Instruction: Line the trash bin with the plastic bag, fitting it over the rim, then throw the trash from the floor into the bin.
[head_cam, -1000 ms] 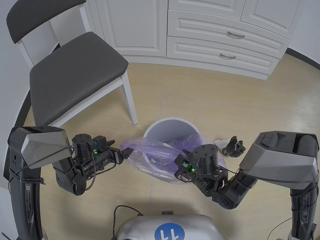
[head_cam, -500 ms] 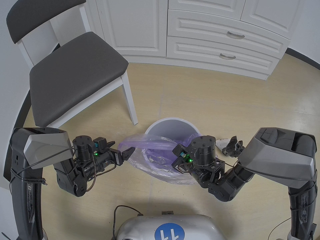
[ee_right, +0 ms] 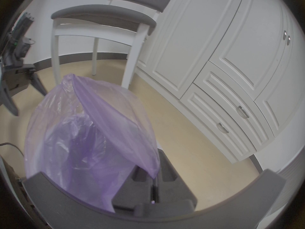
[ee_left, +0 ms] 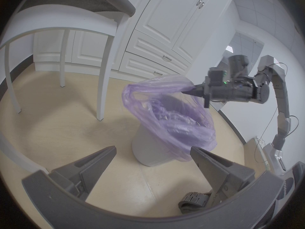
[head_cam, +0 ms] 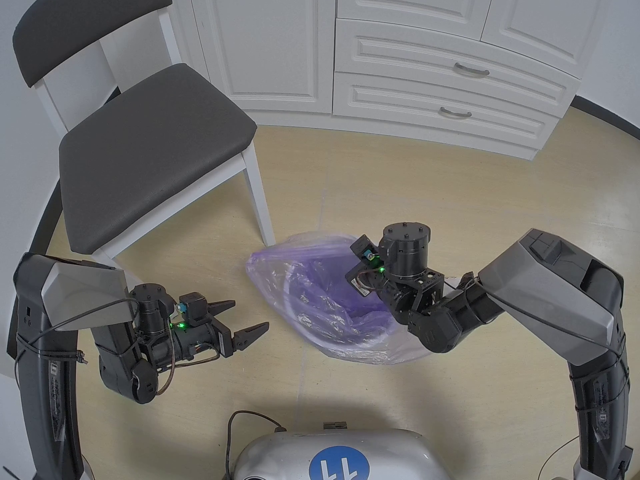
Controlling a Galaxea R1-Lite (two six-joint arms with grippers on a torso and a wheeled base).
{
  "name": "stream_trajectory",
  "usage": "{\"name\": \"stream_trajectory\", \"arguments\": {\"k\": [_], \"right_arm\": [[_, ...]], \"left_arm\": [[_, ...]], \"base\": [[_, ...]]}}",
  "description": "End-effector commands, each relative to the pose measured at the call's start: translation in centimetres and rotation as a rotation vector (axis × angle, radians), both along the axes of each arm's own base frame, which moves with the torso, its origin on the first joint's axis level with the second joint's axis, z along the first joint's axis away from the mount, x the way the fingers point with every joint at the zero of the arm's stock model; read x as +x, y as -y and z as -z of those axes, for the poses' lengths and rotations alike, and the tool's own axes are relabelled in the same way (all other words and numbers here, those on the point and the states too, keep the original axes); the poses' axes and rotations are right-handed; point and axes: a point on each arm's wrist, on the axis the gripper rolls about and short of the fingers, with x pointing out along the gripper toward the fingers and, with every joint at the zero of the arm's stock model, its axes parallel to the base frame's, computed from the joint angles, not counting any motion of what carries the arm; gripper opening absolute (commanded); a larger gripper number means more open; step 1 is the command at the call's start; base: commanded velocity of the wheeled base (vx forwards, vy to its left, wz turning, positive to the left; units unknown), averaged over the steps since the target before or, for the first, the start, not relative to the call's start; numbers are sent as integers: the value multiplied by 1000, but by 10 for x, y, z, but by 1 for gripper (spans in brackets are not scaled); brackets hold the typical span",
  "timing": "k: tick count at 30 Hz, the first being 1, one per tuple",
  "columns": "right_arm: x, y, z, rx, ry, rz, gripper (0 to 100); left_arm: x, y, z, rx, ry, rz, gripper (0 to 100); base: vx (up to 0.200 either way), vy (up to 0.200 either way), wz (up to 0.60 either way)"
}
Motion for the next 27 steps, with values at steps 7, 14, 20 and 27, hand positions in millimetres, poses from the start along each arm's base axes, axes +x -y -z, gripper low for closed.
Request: {"name": "stream_trajectory", "arguments": {"k": [7,14,20,27], "right_arm": [[47,6,9,30,23,70,0],[65,1,2,107,77,86,0],[79,12,-8,134,121,120,0],[95,26,-22,149,148,153,0]], "left_arm": [[-5,-10,-2,13,3,2,100],[-5,-10,-3,13,6,2,100],[-6,-10,-5,11,8,3,100],[-5,-9,-4,11,8,5,100]], "base": [[0,0,0],[0,0,0],[0,0,0],[0,0,0]]}}
